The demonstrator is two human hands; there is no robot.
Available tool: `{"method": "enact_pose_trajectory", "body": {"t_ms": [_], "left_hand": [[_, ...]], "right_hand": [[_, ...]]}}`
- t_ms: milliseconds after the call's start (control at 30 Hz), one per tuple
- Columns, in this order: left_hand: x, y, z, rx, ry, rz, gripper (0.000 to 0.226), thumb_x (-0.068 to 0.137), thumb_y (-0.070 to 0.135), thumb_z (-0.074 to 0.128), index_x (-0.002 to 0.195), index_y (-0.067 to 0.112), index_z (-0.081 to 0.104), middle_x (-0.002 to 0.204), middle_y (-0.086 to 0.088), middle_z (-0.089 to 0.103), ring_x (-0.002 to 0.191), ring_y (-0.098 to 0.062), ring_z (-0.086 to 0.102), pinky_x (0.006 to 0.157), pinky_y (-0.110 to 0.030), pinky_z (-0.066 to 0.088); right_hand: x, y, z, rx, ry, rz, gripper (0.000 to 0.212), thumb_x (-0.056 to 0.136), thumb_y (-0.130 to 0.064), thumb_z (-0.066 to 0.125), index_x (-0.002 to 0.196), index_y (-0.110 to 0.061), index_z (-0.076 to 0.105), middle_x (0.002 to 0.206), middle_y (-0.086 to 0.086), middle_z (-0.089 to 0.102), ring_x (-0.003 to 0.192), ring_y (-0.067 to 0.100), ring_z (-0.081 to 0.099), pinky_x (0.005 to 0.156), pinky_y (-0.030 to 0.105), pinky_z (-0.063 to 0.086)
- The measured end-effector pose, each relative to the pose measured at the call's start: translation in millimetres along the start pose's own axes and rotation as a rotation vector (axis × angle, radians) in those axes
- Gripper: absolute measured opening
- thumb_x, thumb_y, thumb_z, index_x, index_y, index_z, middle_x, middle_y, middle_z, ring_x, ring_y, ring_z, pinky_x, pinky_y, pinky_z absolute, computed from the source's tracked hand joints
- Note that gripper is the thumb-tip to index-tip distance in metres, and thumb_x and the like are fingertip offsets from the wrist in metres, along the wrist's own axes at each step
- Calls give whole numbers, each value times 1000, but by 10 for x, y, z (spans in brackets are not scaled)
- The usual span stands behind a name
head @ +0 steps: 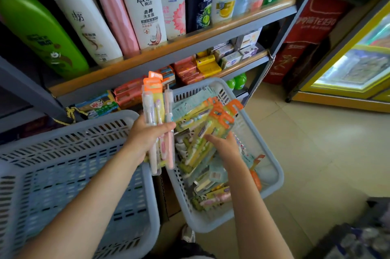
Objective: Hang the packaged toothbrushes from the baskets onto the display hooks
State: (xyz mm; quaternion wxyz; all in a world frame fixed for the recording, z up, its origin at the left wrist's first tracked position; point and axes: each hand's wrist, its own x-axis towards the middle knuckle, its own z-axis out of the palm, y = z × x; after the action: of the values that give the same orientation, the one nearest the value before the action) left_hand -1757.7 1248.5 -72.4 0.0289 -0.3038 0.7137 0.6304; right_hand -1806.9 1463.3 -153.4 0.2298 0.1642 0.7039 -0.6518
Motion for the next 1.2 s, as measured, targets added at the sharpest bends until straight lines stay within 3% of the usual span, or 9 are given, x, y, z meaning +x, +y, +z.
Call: {"method": "enact_pose_trajectory", "body": {"t_ms": [67, 167, 433, 567, 667, 767, 867, 933, 1200], "left_hand": [[-58, -22, 46, 31, -59, 6, 33, 77, 18, 86, 103, 23, 67, 97, -2, 75, 89, -19, 71, 70, -28, 50], [-175, -18, 93, 32, -159, -1, 34, 77, 15, 86, 106, 23, 68, 101, -4, 75, 93, -21, 71, 80, -32, 53], [-520, 104, -124, -158, -208, -20, 19, 82, 8, 77, 99, 10, 68, 79, -4, 77, 73, -18, 73, 70, -28, 57], [-698, 115, -406, -208, -196, -28, 39, 70, 15, 81, 106, 8, 66, 84, -7, 78, 74, -18, 75, 83, -36, 57], [-832, 88, -584, -226, -174, -31, 36, 76, 11, 84, 105, 11, 63, 81, -1, 76, 69, -11, 72, 74, -28, 57], [-961, 56, -724, -263, -166, -26, 67, 59, 22, 94, 117, 10, 63, 98, -5, 77, 88, -18, 74, 84, -34, 58], [-1124, 43, -833, -315, -181, 3, 39, 70, 6, 84, 106, 10, 70, 96, -6, 79, 86, -16, 76, 78, -32, 59], [-1195, 30, -861, -324, -178, 17, 47, 63, 13, 83, 108, 12, 71, 98, -4, 79, 92, -17, 75, 88, -35, 56], [-1299, -157, -964, -363, -32, 28, 32, 76, 9, 83, 105, 18, 73, 97, -7, 79, 95, -27, 74, 88, -40, 57]], "right_hand": [[-159, -81, -137, -18, -84, -49, 48, 74, -26, 84, 118, -20, 67, 107, 0, 76, 99, 24, 73, 87, 43, 60], [-393, -281, -330, 4, -264, -118, 48, 72, -23, 82, 117, -16, 68, 111, 8, 76, 102, 32, 73, 95, 56, 55], [-784, -732, -372, -25, -492, -199, 47, 75, -9, 77, 120, -8, 65, 113, 13, 75, 101, 34, 72, 91, 53, 57], [-904, -800, -122, -18, -537, -193, 45, 71, -11, 79, 114, -9, 67, 110, 15, 75, 97, 34, 73, 89, 52, 58], [-1027, -853, 211, -13, -571, -202, 42, 68, -14, 80, 108, -12, 69, 103, 10, 77, 91, 29, 74, 85, 48, 59], [-1159, -831, 553, 9, -575, -220, 34, 72, -15, 75, 106, -13, 71, 101, 9, 78, 89, 27, 75, 82, 43, 59], [-1269, -753, 817, 55, -537, -222, 43, 76, -23, 77, 116, -11, 69, 107, 11, 77, 96, 31, 74, 88, 49, 59], [-1331, -710, 934, 86, -483, -236, 52, 75, -28, 81, 122, -12, 66, 111, 10, 76, 102, 31, 73, 94, 53, 57], [-1607, -657, 1312, -96, -409, -339, 36, 93, -33, 72, 125, -24, 56, 113, -5, 73, 102, 12, 71, 86, 31, 58]]}}
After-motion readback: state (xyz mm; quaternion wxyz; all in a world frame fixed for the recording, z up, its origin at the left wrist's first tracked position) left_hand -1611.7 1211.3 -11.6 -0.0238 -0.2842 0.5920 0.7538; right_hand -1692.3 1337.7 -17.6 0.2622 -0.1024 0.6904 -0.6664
